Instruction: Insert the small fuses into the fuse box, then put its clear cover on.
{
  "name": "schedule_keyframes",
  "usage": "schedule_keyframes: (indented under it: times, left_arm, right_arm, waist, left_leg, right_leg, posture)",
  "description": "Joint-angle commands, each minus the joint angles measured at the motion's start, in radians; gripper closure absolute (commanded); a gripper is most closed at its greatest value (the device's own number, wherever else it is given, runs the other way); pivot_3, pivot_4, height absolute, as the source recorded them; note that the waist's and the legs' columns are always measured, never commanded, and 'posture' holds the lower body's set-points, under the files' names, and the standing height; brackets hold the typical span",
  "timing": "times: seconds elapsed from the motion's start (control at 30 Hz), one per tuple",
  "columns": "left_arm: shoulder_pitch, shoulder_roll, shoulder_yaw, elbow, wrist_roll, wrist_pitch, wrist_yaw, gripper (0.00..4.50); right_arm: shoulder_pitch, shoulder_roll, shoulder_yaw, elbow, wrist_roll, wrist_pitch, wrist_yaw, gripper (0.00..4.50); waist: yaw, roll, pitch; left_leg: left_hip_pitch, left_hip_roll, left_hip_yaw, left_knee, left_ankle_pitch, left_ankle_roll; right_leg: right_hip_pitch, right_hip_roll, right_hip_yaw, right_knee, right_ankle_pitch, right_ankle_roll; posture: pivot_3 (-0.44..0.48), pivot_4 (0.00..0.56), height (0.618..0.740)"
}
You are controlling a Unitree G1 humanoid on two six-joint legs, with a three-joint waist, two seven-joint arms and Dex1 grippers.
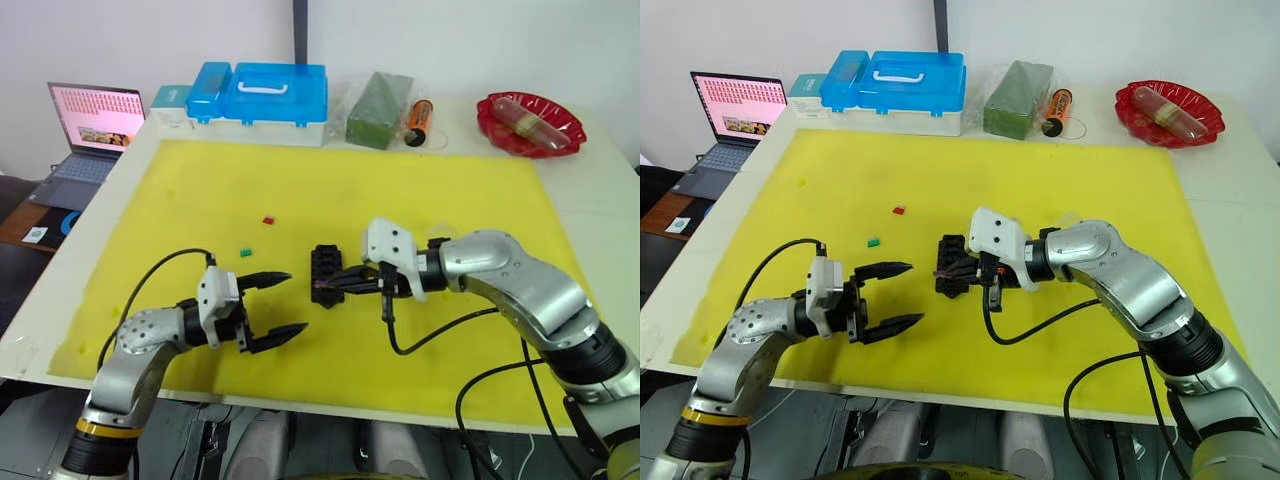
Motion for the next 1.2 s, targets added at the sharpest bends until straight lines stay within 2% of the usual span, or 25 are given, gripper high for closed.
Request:
schedule_keyframes:
  times: [0.03,0.77,1.2]
  left_arm:
    - [-0.021,-0.006,-0.012,0.009,0.008,-0.023,0.001,0.03]
    - [-0.082,-0.033,-0.043,0.03,0.019,-0.019,0.02,0.03]
    - [-0.069,-0.027,-0.035,0.116,0.036,-0.097,-0.032,0.03]
  right_arm:
    - [-0.004,0.001,-0.012,-0.001,-0.028,-0.026,0.023,4.5]
    - [0.004,0.038,-0.007,0.08,-0.125,-0.072,0.089,4.5]
    - [0.018,0.044,0.001,0.074,-0.153,-0.049,0.095,4.5]
  waist:
    - [0.0,0.0,0.0]
    - [0.0,0.0,0.0]
    - [0.0,0.0,0.0]
  left_leg:
    - [0.0,0.0,0.0,0.0,0.0,0.0]
    - [0.0,0.0,0.0,0.002,0.0,0.0]
    - [0.0,0.0,0.0,0.003,0.0,0.0]
  right_leg:
    - [0.0,0.0,0.0,0.0,0.0,0.0]
    - [0.001,0.0,0.0,0.001,0.001,0.001]
    - [0.001,0.0,0.0,0.001,0.001,0.001]
  posture:
    - [0.0,0.15,0.74]
    - [0.0,0.15,0.74]
    - [0.0,0.15,0.74]
